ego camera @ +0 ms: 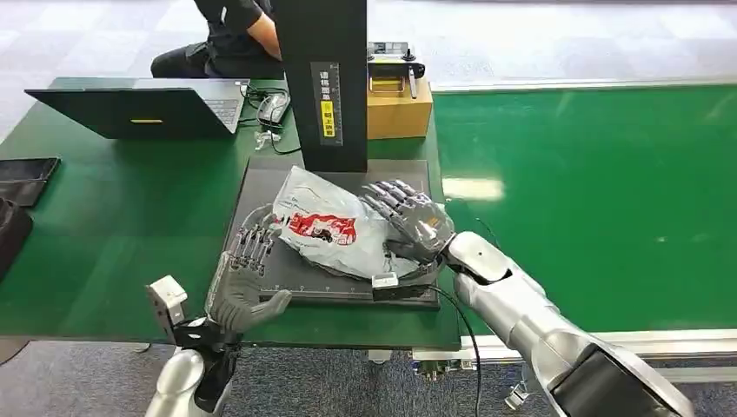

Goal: Moved the parcel from conveyor to table for the left to box.

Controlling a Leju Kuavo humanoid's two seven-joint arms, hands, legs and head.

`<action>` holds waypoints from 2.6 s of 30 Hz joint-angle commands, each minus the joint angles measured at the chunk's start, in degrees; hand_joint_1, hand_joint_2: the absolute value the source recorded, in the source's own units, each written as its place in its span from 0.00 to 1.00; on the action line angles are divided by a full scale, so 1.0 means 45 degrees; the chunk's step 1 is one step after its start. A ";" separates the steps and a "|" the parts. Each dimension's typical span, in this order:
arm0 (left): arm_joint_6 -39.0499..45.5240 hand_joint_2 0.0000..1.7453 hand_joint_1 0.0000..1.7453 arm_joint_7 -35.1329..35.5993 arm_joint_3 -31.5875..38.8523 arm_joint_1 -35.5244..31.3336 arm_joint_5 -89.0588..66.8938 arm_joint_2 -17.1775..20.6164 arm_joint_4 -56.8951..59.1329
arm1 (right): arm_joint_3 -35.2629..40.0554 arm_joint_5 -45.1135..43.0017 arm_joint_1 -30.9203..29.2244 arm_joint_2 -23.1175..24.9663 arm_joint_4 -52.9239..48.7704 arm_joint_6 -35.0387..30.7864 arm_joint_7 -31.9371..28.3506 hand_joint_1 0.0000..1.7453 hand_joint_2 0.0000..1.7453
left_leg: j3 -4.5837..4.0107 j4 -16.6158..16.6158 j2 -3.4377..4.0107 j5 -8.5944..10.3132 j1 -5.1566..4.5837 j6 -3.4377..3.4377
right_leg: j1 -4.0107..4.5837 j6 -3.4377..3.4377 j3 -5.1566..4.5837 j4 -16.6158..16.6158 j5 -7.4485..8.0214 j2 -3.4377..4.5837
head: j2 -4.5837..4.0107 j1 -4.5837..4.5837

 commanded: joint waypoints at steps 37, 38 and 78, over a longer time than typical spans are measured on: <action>0.0476 1.00 0.00 0.0499 0.0142 0.1046 0.0576 -0.0166 -0.0397 | -1.1037 -1.0248 1.1711 0.1736 -1.1906 0.6596 -0.0149 0.00 1.00 | 0.0019 -0.0023 -0.0062 -0.0027 0.0009 -0.0043 | 0.0000 0.0030 0.0027 -0.0023 -0.0038 -0.0043 | 0.0000 0.0005; 0.0476 1.00 0.00 0.0499 0.0142 0.1046 0.0576 -0.0166 -0.0397 | -1.1037 -1.0248 1.1711 0.1736 -1.1906 0.6596 -0.0149 0.00 1.00 | 0.0018 -0.0022 -0.0058 -0.0027 0.0011 -0.0038 | 0.0003 0.0029 0.0026 -0.0025 -0.0036 -0.0040 | 0.0000 0.0005; 0.1043 1.00 0.00 0.0365 -0.0458 -0.0765 -0.3170 -0.0528 0.0063 | -1.1587 -0.9647 1.1441 0.2546 -1.1772 0.7732 0.1112 0.00 1.00 | 0.0003 -0.0018 -0.0088 -0.0005 0.0014 -0.0043 | 0.0005 0.0029 0.0020 -0.0022 -0.0028 -0.0070 | 0.0000 0.0000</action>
